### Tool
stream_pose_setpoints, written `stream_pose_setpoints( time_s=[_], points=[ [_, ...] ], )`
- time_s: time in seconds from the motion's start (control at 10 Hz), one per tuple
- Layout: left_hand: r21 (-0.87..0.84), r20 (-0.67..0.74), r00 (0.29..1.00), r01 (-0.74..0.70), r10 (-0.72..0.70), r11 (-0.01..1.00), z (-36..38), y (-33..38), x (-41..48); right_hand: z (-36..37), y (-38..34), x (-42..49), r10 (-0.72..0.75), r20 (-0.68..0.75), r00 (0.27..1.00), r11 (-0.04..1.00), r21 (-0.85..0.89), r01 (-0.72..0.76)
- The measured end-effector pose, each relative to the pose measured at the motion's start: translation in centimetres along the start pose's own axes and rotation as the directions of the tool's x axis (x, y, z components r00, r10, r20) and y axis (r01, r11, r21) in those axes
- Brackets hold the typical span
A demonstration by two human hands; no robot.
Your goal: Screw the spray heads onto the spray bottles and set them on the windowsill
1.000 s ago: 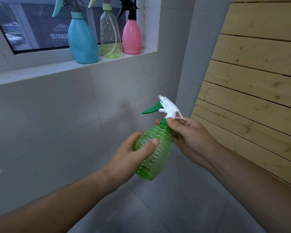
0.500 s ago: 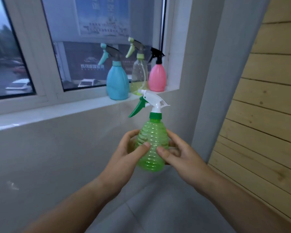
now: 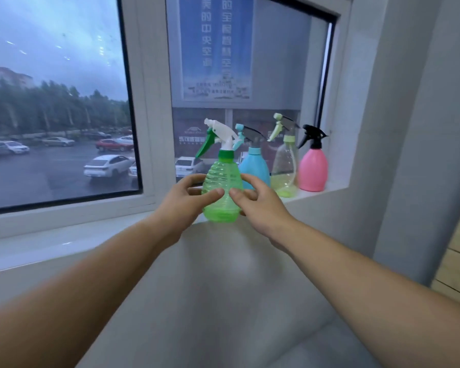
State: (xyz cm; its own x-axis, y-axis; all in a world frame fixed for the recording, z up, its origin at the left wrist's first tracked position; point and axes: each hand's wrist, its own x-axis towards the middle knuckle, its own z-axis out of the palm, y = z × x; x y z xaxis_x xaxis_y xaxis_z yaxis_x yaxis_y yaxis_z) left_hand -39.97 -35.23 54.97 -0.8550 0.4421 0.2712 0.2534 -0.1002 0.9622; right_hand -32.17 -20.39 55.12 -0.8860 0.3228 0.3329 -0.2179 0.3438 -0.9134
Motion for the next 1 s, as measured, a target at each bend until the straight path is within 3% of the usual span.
stream_pose_setpoints(
  time_s=[0.3,0.8,1.0],
  points=[
    [0.048,-0.104,0.994,0.039,-0.034,0.998,-1.7,-1.5,3.1,3.0,1.3,4.4,-0.009,-0.066,0.998,0.990,-0.143,-0.001],
    [-0.003,-0.063,0.991,0.115,-0.114,0.993,-2.4,-2.0,4.3,4.1,2.5,5.6,-0.044,-0.115,0.992,0.989,-0.144,0.027],
    [0.119,-0.189,0.980,0.092,-0.068,0.989,-2.5,-1.7,3.5,3.2,2.5,5.2,0.011,-0.142,0.990,0.984,-0.173,-0.036]
  ],
)
